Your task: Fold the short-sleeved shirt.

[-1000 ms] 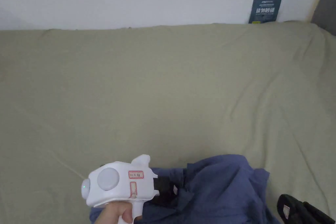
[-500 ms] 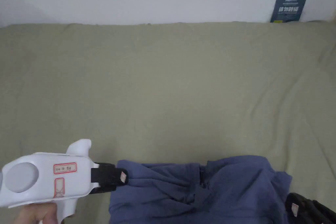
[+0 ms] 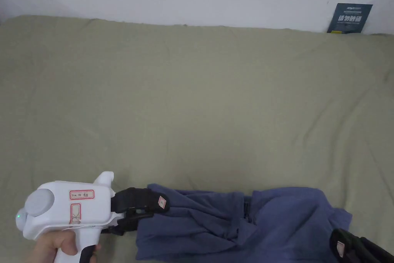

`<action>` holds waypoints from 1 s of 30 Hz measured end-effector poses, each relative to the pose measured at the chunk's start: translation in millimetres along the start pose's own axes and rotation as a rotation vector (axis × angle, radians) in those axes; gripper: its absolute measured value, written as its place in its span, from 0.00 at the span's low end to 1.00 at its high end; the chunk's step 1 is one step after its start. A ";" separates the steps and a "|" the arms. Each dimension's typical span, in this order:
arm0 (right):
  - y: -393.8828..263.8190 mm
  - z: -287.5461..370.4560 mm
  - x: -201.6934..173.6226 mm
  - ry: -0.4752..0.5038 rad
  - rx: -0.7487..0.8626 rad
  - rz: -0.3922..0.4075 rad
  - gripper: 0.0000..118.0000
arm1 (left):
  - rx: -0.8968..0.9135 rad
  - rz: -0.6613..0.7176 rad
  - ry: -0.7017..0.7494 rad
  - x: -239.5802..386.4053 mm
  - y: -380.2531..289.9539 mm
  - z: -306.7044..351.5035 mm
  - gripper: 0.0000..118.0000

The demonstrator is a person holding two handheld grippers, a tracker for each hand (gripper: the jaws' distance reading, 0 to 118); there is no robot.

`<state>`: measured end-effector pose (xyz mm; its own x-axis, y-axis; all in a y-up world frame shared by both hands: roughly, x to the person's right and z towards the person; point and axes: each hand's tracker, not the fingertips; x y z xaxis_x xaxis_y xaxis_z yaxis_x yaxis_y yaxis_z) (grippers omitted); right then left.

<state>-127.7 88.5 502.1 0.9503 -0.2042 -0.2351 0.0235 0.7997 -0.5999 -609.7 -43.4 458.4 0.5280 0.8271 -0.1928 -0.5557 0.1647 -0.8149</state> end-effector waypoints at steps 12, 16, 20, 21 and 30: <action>0.1 11.4 10.8 -0.035 0.008 -0.021 0.01 | 0.019 -0.032 0.005 -4.5 -5.7 -14.8 0.10; 2.3 14.5 14.3 -0.032 0.022 -0.024 0.01 | 0.075 -0.068 0.080 5.4 -7.1 19.5 0.10; 4.4 13.3 15.0 -0.008 0.038 -0.020 0.01 | 0.140 -0.058 0.199 23.1 -22.6 77.3 0.10; 5.0 12.4 14.5 -0.002 0.039 -0.014 0.01 | 0.161 -0.078 0.258 27.2 -25.1 95.8 0.10; 2.0 12.2 10.8 0.053 0.044 -0.011 0.01 | 0.159 -0.238 0.593 106.0 1.0 121.9 0.10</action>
<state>-113.6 94.7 507.7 0.9320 -0.2421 -0.2697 0.0488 0.8213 -0.5684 -632.6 109.9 503.8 0.8872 0.3297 -0.3229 -0.4443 0.4212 -0.7907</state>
